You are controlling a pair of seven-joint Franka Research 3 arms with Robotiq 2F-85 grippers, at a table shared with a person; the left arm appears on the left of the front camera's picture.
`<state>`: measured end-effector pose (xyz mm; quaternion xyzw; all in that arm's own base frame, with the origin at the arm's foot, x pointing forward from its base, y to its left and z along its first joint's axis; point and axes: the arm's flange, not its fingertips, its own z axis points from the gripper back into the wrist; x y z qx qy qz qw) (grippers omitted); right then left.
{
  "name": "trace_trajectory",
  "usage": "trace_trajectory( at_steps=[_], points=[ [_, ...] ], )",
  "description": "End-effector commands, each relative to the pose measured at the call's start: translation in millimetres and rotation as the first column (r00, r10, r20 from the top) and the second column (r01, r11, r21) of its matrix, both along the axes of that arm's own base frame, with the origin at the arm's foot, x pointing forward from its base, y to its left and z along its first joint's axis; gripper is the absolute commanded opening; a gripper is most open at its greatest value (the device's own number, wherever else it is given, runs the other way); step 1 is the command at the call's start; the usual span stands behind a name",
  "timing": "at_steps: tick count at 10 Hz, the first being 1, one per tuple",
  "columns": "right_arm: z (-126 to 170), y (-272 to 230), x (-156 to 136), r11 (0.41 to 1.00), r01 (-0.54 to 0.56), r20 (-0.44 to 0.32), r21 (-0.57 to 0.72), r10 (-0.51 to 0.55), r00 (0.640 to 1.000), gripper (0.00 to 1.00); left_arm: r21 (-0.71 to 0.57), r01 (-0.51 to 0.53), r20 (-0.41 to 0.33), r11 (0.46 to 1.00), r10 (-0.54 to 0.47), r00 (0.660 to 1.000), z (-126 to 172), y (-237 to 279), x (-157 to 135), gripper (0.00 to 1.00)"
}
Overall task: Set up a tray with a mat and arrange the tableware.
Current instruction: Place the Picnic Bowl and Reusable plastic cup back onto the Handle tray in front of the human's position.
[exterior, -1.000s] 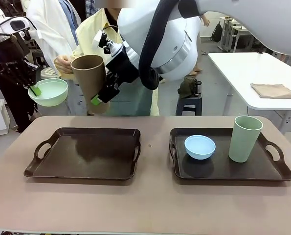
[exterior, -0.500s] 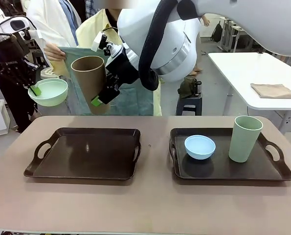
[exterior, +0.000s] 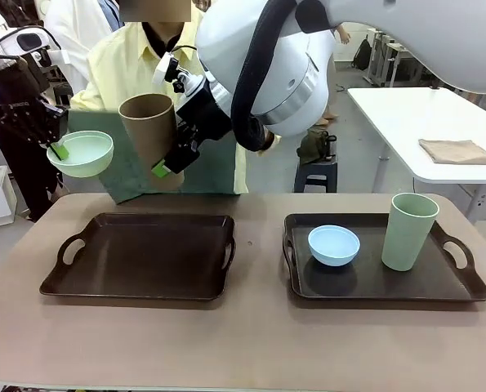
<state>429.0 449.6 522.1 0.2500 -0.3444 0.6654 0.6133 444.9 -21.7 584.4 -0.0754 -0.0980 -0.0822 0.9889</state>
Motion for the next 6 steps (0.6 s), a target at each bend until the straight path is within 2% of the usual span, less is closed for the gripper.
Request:
trace_trajectory(
  at_steps=[1, 6],
  points=[
    [-0.3, 0.7, 1.7, 1.0, -0.007, 0.022, 0.005, 0.007, 1.0, 0.0, 0.002, 0.007, 0.013, 1.0, -0.007, 1.0, 2.3, 0.3, -0.2, 0.0],
    [-0.3, 0.7, 1.7, 1.0, -0.007, 0.022, 0.005, 0.007, 1.0, 0.0, 0.002, 0.007, 0.013, 1.0, -0.007, 1.0, 2.3, 0.3, -0.2, 0.0]
  ],
)
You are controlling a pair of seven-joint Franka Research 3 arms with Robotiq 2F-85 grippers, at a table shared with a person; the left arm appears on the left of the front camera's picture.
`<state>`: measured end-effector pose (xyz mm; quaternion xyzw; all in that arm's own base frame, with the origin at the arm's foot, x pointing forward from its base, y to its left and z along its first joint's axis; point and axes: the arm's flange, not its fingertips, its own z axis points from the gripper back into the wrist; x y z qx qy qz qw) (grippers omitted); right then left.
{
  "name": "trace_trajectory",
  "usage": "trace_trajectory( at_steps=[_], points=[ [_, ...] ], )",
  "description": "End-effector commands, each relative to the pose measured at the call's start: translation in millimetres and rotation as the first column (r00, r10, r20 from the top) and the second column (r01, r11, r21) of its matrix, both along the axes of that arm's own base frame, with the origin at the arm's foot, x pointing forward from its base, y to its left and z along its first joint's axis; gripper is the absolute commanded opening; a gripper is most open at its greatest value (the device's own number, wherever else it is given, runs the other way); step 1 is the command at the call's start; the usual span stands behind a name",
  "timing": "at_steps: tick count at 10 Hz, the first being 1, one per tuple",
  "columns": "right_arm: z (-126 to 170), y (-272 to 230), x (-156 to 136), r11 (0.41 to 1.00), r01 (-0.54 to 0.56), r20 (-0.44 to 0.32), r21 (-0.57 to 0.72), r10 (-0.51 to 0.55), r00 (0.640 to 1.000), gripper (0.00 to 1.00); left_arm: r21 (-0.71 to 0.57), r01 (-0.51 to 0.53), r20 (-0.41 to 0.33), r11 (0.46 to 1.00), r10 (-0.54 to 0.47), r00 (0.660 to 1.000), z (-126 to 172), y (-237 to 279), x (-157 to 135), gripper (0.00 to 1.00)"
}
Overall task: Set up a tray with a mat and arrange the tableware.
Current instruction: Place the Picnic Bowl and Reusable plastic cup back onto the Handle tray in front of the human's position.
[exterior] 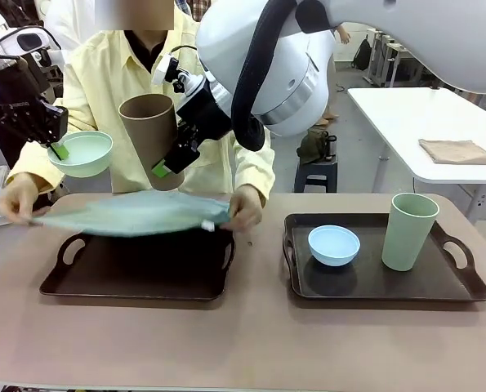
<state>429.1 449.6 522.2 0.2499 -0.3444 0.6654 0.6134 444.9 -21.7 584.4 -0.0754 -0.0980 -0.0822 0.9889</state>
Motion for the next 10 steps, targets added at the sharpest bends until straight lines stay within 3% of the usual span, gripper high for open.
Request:
trace_trajectory(
  at_steps=[1, 10],
  points=[
    [-0.3, 0.8, 1.7, 1.0, -0.007, 0.021, 0.005, 0.007, 1.0, 0.0, 0.002, 0.007, 0.013, 1.0, -0.007, 1.0, 2.3, 0.3, -0.2, 0.0],
    [-0.3, 0.8, 1.7, 1.0, -0.007, 0.021, 0.005, 0.007, 1.0, 0.0, 0.002, 0.007, 0.013, 1.0, -0.007, 1.0, 2.3, 0.3, -0.2, 0.0]
  ],
)
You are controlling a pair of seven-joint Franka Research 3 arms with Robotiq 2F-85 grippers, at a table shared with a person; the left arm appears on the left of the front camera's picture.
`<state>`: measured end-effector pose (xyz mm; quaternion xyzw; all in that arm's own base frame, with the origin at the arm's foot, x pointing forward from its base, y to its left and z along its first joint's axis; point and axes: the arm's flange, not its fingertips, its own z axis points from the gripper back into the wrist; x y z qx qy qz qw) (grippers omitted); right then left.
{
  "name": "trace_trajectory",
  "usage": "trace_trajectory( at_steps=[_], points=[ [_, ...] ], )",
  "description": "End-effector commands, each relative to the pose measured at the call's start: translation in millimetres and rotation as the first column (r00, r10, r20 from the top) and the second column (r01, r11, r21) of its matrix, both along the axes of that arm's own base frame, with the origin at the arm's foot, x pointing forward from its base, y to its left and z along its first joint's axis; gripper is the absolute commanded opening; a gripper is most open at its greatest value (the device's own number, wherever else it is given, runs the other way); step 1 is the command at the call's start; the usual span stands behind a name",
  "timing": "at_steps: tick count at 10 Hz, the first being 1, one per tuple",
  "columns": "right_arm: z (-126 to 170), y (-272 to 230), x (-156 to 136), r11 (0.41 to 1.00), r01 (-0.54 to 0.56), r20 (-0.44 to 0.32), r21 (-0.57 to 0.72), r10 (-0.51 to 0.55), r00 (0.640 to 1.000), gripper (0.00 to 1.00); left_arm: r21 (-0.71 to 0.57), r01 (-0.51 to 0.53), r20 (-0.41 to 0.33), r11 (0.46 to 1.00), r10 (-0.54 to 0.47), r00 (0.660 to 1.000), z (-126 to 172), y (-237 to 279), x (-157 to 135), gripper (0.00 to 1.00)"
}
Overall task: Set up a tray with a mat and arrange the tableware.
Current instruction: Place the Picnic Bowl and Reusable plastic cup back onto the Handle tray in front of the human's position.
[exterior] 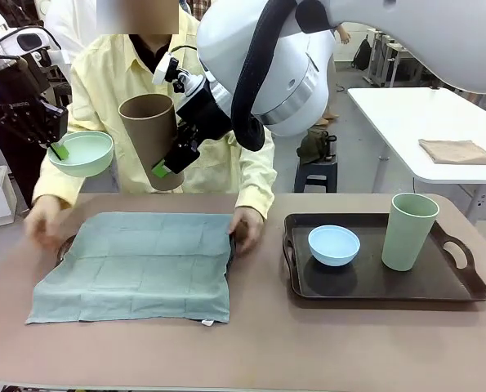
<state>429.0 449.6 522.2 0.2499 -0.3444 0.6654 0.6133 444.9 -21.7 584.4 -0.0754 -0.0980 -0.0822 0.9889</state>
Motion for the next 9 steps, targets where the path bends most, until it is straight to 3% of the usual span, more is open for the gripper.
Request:
trace_trajectory(
  at_steps=[1, 9],
  points=[
    [-0.3, 0.7, 1.7, 1.0, -0.007, 0.021, 0.005, 0.007, 1.0, 0.0, 0.002, 0.007, 0.013, 1.0, -0.007, 1.0, 2.3, 0.3, -0.2, 0.0],
    [-0.3, 0.7, 1.7, 1.0, -0.007, 0.021, 0.005, 0.007, 1.0, 0.0, 0.002, 0.007, 0.013, 1.0, -0.007, 1.0, 2.3, 0.3, -0.2, 0.0]
  ],
)
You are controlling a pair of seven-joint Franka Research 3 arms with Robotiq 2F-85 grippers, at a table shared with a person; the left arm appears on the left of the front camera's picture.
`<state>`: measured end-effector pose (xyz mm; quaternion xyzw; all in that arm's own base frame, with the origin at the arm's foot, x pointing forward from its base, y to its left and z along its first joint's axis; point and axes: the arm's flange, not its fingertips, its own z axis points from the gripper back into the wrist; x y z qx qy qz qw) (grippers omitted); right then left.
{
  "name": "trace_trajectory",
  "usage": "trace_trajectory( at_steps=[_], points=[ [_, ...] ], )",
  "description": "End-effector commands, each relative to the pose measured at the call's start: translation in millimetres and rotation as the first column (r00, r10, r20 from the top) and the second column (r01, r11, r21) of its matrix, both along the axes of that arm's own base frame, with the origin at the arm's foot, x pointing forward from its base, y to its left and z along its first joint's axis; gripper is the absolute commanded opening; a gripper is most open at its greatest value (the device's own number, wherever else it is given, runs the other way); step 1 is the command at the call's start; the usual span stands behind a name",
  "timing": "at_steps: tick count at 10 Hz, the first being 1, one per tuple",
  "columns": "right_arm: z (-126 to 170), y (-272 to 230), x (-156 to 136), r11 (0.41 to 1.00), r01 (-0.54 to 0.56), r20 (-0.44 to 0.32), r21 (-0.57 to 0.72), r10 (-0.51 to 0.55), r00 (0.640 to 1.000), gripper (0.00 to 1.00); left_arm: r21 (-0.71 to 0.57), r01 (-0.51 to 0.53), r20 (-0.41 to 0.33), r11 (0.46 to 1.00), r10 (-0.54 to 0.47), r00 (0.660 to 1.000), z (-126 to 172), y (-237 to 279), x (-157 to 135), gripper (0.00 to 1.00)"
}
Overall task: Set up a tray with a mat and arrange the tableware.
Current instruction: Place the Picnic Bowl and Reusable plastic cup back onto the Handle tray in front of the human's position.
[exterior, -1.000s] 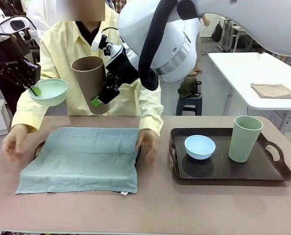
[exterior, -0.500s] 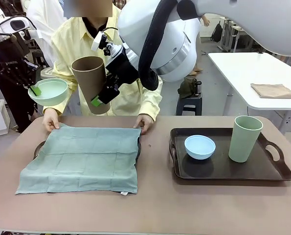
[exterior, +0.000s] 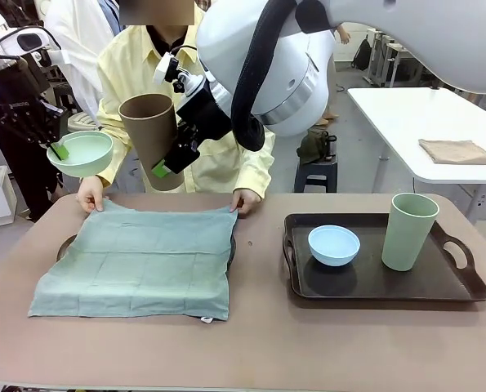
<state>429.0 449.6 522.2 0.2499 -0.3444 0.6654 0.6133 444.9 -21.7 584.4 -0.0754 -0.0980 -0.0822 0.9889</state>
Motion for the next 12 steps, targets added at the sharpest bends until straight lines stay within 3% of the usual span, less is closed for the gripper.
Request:
trace_trajectory(
  at_steps=[1, 5, 6, 10, 12],
  points=[
    [0, 1, 2, 1.0, -0.007, 0.021, 0.005, 0.007, 1.0, 0.0, 0.002, 0.007, 0.013, 1.0, -0.007, 1.0, 2, 0, 0, 0.0],
    [0, 1, 2, 1.0, -0.007, 0.021, 0.005, 0.007, 1.0, 0.0, 0.002, 0.007, 0.013, 1.0, -0.007, 1.0, 2, 0, 0, 0.0],
    [0, 0, 0, 1.0, 0.0, 0.0, 0.0, 0.0, 1.0, 0.81, 0.0, 0.0, 0.0, 1.0, 0.0, 1.0, 0, 0, 0, 0.04],
    [-57, -6, 19, 0.991, -0.122, -0.027, 0.057, 0.124, 0.992, 0.81, 0.01, 0.049, -0.053, 0.999, -0.048, 0.997, -62, 0, 15, 0.04],
    [-93, -6, 24, 0.986, -0.146, -0.076, 0.084, 0.152, 0.985, 0.81, 0.021, 0.051, -0.083, 0.998, -0.049, 0.995, -92, -3, 16, 0.04]
  ],
)
